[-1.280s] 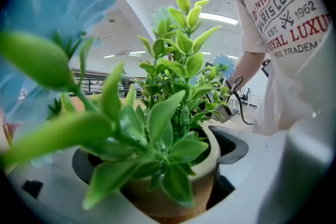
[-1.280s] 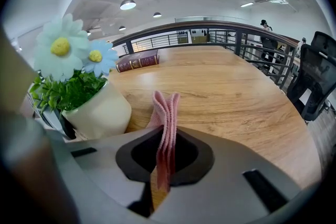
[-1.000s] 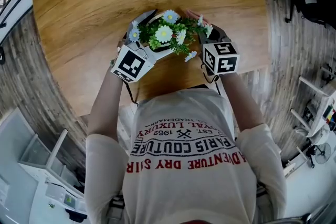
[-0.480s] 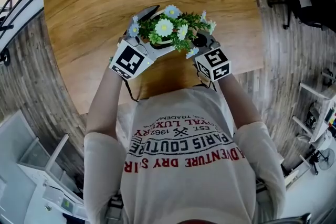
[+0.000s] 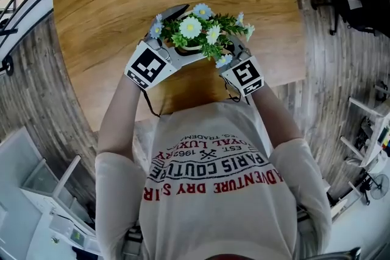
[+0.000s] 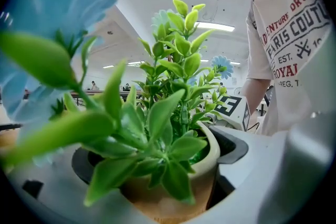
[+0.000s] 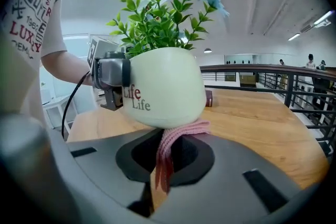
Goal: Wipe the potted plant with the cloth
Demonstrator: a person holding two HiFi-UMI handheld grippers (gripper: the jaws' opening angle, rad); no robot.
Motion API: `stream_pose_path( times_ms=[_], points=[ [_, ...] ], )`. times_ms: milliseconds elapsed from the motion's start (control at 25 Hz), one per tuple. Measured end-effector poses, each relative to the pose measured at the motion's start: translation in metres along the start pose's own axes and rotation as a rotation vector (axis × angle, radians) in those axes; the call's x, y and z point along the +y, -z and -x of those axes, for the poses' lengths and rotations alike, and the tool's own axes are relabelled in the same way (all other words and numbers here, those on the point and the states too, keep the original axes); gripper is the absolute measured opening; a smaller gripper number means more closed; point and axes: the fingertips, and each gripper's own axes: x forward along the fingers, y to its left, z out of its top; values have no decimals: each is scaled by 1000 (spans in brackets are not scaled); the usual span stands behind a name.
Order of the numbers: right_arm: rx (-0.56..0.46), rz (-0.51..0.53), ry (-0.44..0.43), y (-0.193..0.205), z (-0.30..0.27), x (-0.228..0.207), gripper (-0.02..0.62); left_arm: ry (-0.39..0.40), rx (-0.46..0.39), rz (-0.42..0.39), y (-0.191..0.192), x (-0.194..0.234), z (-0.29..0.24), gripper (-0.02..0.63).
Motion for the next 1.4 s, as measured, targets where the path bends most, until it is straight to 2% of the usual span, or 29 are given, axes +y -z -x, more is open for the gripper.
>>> stream_pose_path(
  times_ms=[320,560,760,1400],
  points=[
    [-51,-23,-64,-16,-16,23,37,-24,-37,31,-9,11,6,517],
    [-82,-129,-102,-20,-18,31,37,-53,-57,44,-11,17,12,517],
    [-76,-159,-125,-17,-14,33,37,-63,-49,40,-8,18,14,517],
    [11,-162,1,14,-1,-20,37,-84,11,19,22,15,10,517]
  ],
)
